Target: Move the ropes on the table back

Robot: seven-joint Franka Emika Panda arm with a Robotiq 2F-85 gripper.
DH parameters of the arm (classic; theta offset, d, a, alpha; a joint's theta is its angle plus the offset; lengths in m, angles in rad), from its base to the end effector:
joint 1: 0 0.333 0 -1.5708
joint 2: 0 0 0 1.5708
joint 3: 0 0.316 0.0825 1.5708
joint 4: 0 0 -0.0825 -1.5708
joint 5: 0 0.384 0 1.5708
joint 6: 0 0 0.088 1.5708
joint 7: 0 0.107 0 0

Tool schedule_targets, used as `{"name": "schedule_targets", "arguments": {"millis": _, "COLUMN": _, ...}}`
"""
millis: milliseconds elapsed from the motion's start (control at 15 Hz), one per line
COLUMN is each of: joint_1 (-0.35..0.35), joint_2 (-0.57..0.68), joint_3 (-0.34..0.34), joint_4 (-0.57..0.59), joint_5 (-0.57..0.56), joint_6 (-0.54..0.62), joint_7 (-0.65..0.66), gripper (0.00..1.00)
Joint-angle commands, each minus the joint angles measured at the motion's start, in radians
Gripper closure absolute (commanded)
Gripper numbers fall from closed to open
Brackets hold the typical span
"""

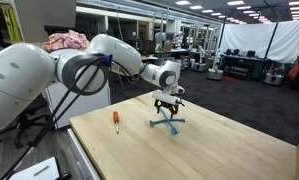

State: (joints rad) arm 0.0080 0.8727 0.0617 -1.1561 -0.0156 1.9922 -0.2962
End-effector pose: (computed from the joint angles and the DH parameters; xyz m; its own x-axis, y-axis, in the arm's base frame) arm 0.7591 0.0384 0.2677 0.9385 0.3446 -0.0241 0.3434 -0.9382 -0.0421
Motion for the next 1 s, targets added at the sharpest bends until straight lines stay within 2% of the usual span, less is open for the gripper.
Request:
{"name": "schedule_targets", "arguments": {"millis": 0, "joint_1": -0.007, "joint_2": 0.086, "joint_3": 0.001, "joint_4": 0.127, "joint_5": 0.007, "joint_6": -0.053, "joint_7": 0.029, "gripper": 0.00}}
{"name": "schedule_targets", "arguments": {"millis": 533, "joint_1": 0.003, "joint_2": 0.151, "joint_3": -0.025, "joint_4": 0.209, "joint_5": -0.005, "joint_6": -0.088, "joint_7": 0.133, "gripper": 0.00}}
{"name": "schedule_targets", "arguments": {"millis": 600, "joint_1": 0.003, "joint_2": 0.157, "joint_3": -0.028, "joint_4": 0.216, "joint_5": -0.007, "joint_6": -0.093, "joint_7": 0.146, "gripper": 0.25}}
{"name": "schedule_targets", "arguments": {"millis": 667, "joint_1": 0.001, "joint_2": 0.164, "joint_3": -0.031, "joint_4": 0.223, "joint_5": -0.007, "joint_6": -0.098, "joint_7": 0.157, "gripper": 0.26}}
{"name": "schedule_targets", "arguments": {"millis": 933, "joint_1": 0.000, "joint_2": 0.183, "joint_3": -0.037, "joint_4": 0.242, "joint_5": -0.006, "joint_6": -0.114, "joint_7": 0.176, "gripper": 0.55}}
